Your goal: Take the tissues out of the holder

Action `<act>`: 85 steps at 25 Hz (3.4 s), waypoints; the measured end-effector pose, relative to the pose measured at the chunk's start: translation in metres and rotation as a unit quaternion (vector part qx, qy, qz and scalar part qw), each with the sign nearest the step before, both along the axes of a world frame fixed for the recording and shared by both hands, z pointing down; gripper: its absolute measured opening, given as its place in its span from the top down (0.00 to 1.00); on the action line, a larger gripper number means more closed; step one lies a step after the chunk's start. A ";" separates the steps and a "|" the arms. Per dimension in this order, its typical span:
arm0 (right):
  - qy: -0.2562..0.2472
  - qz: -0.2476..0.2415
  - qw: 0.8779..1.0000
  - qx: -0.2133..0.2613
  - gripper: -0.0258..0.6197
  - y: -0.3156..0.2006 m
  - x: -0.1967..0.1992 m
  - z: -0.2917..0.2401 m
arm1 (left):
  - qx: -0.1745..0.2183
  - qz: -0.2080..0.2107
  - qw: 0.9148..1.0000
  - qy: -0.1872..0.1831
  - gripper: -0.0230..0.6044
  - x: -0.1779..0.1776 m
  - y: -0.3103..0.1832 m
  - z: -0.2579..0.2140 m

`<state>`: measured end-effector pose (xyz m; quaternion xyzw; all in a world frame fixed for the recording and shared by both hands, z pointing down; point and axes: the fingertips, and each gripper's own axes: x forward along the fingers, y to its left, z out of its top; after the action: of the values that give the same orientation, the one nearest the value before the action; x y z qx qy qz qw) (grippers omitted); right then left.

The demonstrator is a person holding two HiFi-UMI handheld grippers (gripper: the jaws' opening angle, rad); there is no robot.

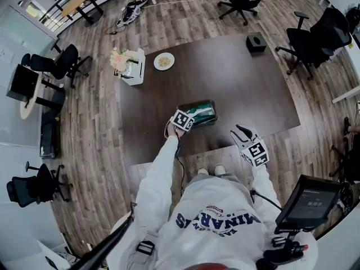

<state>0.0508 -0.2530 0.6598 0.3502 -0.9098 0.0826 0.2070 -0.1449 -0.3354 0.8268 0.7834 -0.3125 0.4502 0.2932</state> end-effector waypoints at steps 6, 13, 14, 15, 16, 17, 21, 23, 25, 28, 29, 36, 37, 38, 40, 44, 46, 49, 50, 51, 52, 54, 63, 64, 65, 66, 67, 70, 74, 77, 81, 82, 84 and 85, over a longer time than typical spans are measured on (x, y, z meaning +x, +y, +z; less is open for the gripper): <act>0.000 0.003 1.000 0.000 0.75 -0.001 0.005 0.002 | 0.045 0.014 0.999 0.019 0.95 0.003 -0.002 -0.037; -0.046 0.000 0.999 -0.024 0.75 0.005 -0.004 -0.003 | 0.097 0.012 0.993 0.064 0.95 0.000 0.018 -0.102; -0.062 0.000 0.997 -0.035 0.75 0.005 -0.006 -0.004 | 0.102 0.012 0.992 0.077 0.95 0.001 0.023 -0.113; -0.083 0.001 0.995 -0.050 0.75 0.003 -0.008 -0.005 | 0.107 0.013 0.990 0.089 0.95 0.002 0.029 -0.123; -0.105 0.002 0.992 -0.068 0.75 0.000 -0.012 -0.006 | 0.113 0.014 0.989 0.098 0.95 0.004 0.034 -0.132; -0.122 0.001 0.989 -0.085 0.75 -0.005 -0.016 -0.005 | 0.120 0.014 0.987 0.103 0.95 0.005 0.038 -0.139; -0.103 -0.014 0.989 -0.105 0.75 -0.031 -0.038 0.007 | 0.154 0.018 0.983 0.101 0.95 0.012 0.048 -0.156; -0.133 0.001 0.983 -0.130 0.75 -0.042 -0.042 0.003 | 0.184 0.042 0.980 0.071 0.95 0.016 0.056 -0.164; -0.163 0.016 0.972 -0.167 0.75 -0.051 -0.043 -0.002 | 0.220 0.074 0.972 0.038 0.95 0.022 0.064 -0.176; -0.115 -0.016 0.965 -0.236 0.75 -0.053 -0.050 0.011 | 0.249 0.098 0.963 0.021 0.95 0.032 0.076 -0.192; -0.100 -0.031 0.961 -0.255 0.75 -0.051 -0.052 0.015 | 0.253 0.103 0.962 0.016 0.95 0.034 0.081 -0.194; -0.097 -0.082 0.940 -0.317 0.83 -0.034 -0.066 0.020 | 0.302 0.122 0.945 0.002 0.95 0.039 0.098 -0.207; -0.084 -0.092 0.939 -0.321 0.84 -0.030 -0.069 0.024 | 0.307 0.123 0.944 0.005 0.95 0.038 0.099 -0.209; -0.070 -0.101 0.938 -0.323 0.86 -0.027 -0.071 0.027 | 0.309 0.122 0.943 0.009 0.95 0.038 0.100 -0.210; -0.054 -0.108 0.940 -0.318 0.90 -0.024 -0.072 0.031 | 0.310 0.120 0.943 0.016 0.95 0.036 0.100 -0.208; -0.057 -0.101 0.945 -0.305 0.95 -0.023 -0.068 0.032 | 0.310 0.112 0.944 0.027 0.95 0.034 0.103 -0.197; -0.056 -0.093 0.948 -0.300 0.95 -0.026 -0.064 0.032 | 0.307 0.108 0.945 0.039 0.95 0.035 0.104 -0.189; -0.050 -0.077 0.953 -0.290 0.95 -0.032 -0.055 0.031 | 0.299 0.099 0.947 0.059 0.95 0.038 0.100 -0.174; -0.048 -0.072 0.954 -0.287 0.96 -0.034 -0.051 0.031 | 0.292 0.097 0.949 0.064 0.94 0.040 0.098 -0.167; -0.046 -0.067 0.955 -0.284 0.96 -0.036 -0.046 0.031 | 0.281 0.095 0.952 0.072 0.94 0.042 0.097 -0.159; -0.044 -0.061 0.957 -0.282 0.96 -0.038 -0.041 0.032 | 0.267 0.091 0.956 0.083 0.93 0.044 0.097 -0.151; -0.040 -0.048 0.959 -0.278 0.96 -0.040 -0.028 0.037 | 0.238 0.079 0.962 0.106 0.93 0.047 0.100 -0.139; -0.060 0.052 0.957 -0.279 0.96 -0.061 0.070 0.073 | 0.193 -0.018 0.962 0.193 0.93 -0.009 0.126 -0.147; -0.063 0.060 0.956 -0.282 0.96 -0.066 0.080 0.083 | 0.198 -0.030 0.959 0.201 0.93 -0.017 0.128 -0.154; -0.067 0.068 0.953 -0.286 0.96 -0.071 0.089 0.095 | 0.204 -0.040 0.956 0.206 0.93 -0.025 0.130 -0.161; -0.072 0.077 0.952 -0.289 0.96 -0.077 0.098 0.106 | 0.211 -0.049 0.954 0.208 0.93 -0.032 0.130 -0.168; -0.074 0.089 0.950 -0.289 0.96 -0.083 0.108 0.115 | 0.216 -0.058 0.952 0.207 0.93 -0.038 0.130 -0.174; -0.056 0.116 0.946 -0.296 0.96 -0.095 0.132 0.145 | 0.223 -0.082 0.950 0.202 0.93 -0.050 0.129 -0.183; -0.027 0.105 0.948 -0.299 0.96 -0.090 0.132 0.177 | 0.208 -0.074 0.952 0.214 0.93 -0.049 0.146 -0.183; 0.001 0.093 0.958 -0.272 0.96 -0.099 0.124 0.185 | 0.189 -0.036 0.954 0.232 0.93 -0.027 0.157 -0.180; 0.037 0.076 0.965 -0.247 0.96 -0.123 0.118 0.190 | 0.184 -0.024 0.944 0.274 0.93 0.004 0.158 -0.190; 0.046 0.069 0.965 -0.249 0.96 -0.125 0.115 0.188 | 0.186 -0.024 0.942 0.280 0.93 0.007 0.159 -0.194; 0.060 0.063 0.964 -0.253 0.96 -0.122 0.111 0.185 | 0.192 -0.027 0.940 0.281 0.93 0.008 0.161 -0.201; 0.059 0.064 0.964 -0.251 0.96 -0.119 0.112 0.184 | 0.196 -0.030 0.939 0.282 0.93 0.007 0.161 -0.204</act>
<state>0.1624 -0.3724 0.8440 0.3490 -0.8214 0.3008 0.3361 -0.1377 -0.1747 0.6231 0.9103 -0.3224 0.1311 0.2239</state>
